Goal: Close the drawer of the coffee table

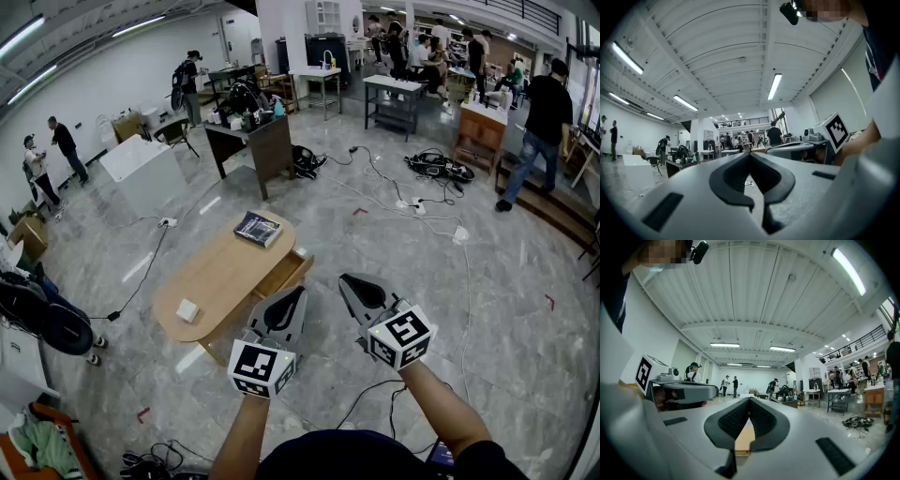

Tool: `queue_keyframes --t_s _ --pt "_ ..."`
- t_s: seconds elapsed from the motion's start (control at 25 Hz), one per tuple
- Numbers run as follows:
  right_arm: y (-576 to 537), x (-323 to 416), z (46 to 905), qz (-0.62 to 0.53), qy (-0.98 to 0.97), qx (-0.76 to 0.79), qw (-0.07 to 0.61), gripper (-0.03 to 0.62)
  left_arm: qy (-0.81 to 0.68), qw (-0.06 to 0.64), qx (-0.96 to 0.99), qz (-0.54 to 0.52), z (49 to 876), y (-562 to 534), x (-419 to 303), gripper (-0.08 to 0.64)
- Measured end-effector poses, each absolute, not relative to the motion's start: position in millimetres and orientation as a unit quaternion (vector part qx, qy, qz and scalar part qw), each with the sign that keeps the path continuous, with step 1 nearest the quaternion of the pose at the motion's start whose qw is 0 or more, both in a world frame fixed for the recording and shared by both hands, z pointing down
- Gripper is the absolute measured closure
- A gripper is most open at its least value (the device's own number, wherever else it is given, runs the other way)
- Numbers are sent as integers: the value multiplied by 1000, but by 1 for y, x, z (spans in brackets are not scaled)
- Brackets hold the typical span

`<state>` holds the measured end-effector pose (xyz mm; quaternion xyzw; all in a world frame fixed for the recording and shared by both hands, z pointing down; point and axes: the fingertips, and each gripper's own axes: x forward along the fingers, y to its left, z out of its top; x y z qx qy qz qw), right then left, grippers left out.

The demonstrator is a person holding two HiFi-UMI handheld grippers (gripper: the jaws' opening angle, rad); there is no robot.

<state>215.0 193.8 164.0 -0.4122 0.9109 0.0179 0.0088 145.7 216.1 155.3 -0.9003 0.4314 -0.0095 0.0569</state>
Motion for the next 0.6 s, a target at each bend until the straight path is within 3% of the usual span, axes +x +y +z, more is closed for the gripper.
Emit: queue_keyframes --t_s 0.6 --pt "194 230 175 14 912 -410 9 581 453 44 -890 -8 168 218 149 558"
